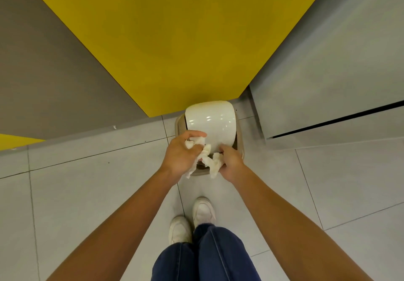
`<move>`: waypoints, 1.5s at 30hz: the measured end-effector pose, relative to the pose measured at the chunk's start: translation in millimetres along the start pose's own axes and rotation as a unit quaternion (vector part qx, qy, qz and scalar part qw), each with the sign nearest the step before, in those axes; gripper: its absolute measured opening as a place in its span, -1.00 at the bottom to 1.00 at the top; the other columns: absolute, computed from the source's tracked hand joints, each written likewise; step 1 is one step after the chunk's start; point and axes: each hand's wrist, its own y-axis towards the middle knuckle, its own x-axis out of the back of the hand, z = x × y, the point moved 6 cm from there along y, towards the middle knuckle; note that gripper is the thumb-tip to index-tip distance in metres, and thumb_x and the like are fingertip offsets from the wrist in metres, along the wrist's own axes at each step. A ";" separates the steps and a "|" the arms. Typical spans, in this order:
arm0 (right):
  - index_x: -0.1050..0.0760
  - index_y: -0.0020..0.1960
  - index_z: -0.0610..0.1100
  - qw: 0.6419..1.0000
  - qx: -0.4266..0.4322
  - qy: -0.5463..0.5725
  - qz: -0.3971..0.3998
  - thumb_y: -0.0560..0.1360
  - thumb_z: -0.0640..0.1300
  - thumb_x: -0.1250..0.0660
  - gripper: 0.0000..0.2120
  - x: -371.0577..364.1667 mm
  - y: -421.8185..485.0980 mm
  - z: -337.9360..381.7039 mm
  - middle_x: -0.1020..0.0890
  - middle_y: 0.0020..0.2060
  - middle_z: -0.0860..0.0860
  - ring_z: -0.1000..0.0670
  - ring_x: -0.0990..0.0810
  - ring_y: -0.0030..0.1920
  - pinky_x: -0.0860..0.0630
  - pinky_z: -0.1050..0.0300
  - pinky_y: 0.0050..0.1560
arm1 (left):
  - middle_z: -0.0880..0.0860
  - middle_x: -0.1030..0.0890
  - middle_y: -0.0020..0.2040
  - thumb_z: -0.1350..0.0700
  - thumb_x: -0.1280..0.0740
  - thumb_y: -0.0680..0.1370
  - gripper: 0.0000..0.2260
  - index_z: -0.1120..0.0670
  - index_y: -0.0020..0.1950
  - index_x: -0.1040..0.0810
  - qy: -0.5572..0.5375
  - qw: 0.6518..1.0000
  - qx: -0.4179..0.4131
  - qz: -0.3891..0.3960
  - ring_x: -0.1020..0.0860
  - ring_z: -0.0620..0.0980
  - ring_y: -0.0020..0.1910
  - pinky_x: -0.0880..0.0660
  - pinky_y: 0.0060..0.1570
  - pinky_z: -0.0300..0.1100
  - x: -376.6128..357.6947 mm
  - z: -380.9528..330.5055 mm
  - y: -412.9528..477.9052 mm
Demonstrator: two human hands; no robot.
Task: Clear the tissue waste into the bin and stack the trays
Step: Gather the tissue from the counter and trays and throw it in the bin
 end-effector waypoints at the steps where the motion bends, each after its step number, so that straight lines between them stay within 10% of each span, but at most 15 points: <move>1: -0.43 0.18 -0.23 1.000 -0.009 0.023 0.009 0.56 -0.15 -0.21 -0.76 -2.2 0.6 -0.4 -0.56 -0.02 -0.14 -0.16 -0.53 0.02 -0.49 -0.09 0.08 | -0.01 -0.60 -0.10 0.22 -0.31 0.51 -0.80 -0.08 -0.06 -0.61 0.002 1.000 0.002 0.008 -0.59 -0.03 -0.23 -0.60 -0.16 -0.12 -2.1 4.0 3.1; 7: -0.39 0.31 -0.19 0.990 -0.017 0.118 0.079 0.58 0.05 -0.14 -0.59 -7.5 10.6 6.9 -0.58 0.07 -0.13 -0.14 -0.54 0.13 -0.44 -0.07 0.26 | -0.08 -0.63 -0.24 0.23 -0.34 0.48 -0.84 0.00 -0.15 -0.66 0.033 0.999 -0.001 0.016 -0.56 -0.14 -0.29 -0.49 -0.31 -0.38 -17.8 17.9 15.7; 15: -0.39 0.31 -0.17 0.993 -0.024 0.066 0.093 0.57 0.17 -0.11 -0.50 -0.7 14.3 5.9 -0.59 0.03 -0.11 -0.07 -0.59 -0.03 -0.53 0.08 -0.19 | 0.01 -0.63 -0.15 0.28 -0.35 0.41 -0.84 0.08 -0.08 -0.61 0.059 0.998 -0.010 0.015 -0.57 -0.08 -0.16 -0.46 -0.29 -0.40 -52.6 27.0 29.0; 18: -0.39 0.35 -0.11 0.995 0.006 0.032 0.092 0.57 0.19 -0.10 -0.50 2.9 17.9 5.5 -0.58 0.15 -0.10 -0.08 -0.57 0.11 -0.54 0.09 -0.09 | 0.11 -0.54 0.12 0.32 -0.34 0.43 -0.71 0.16 0.14 -0.53 0.123 0.991 -0.014 0.060 -0.51 0.05 0.13 -0.45 0.00 -0.31 -72.0 40.3 41.8; 20: -0.39 0.35 -0.10 0.997 0.020 0.000 0.080 0.58 0.19 -0.08 -0.51 5.7 18.9 3.8 -0.57 0.16 -0.08 -0.07 -0.54 0.14 -0.52 0.06 0.03 | 0.11 -0.41 0.26 0.22 -0.37 0.47 -0.58 0.17 0.31 -0.40 0.275 0.954 -0.064 0.099 -0.38 0.07 0.29 -0.33 0.24 -0.23 -86.1 48.0 49.4; 25: -0.27 0.45 -0.11 0.993 0.071 -0.086 0.037 0.59 0.16 -0.06 -0.47 12.9 21.7 2.8 -0.41 0.37 -0.07 -0.05 -0.35 0.38 -0.24 0.03 0.42 | 0.16 -0.33 0.35 0.23 -0.28 0.53 -0.46 0.15 0.47 -0.15 0.622 0.739 -0.207 0.153 -0.38 0.10 0.32 -0.35 0.30 -0.08 -108.4 53.4 60.0; 30: -0.18 0.48 -0.14 0.992 0.079 -0.090 0.042 0.61 0.12 -0.04 -0.47 12.8 15.5 5.1 -0.33 0.43 -0.08 -0.05 -0.27 0.44 -0.17 0.07 0.42 | 0.16 -0.32 0.37 0.23 -0.26 0.55 -0.47 0.15 0.48 -0.14 0.663 0.694 -0.239 0.150 -0.37 0.13 0.33 -0.36 0.28 -0.04 -107.4 54.9 63.8; 45: -0.35 0.40 -0.09 0.983 0.104 -0.153 0.015 0.61 0.09 -0.06 -0.56 5.2 -100.2 31.0 -0.40 0.37 -0.06 -0.09 -0.31 0.40 -0.16 -0.07 0.46 | 0.08 -0.52 0.22 0.12 -0.28 0.57 -0.65 0.06 0.36 -0.38 0.435 0.864 -0.250 0.028 -0.45 0.04 0.21 -0.43 0.11 -0.15 -20.2 -45.7 -34.6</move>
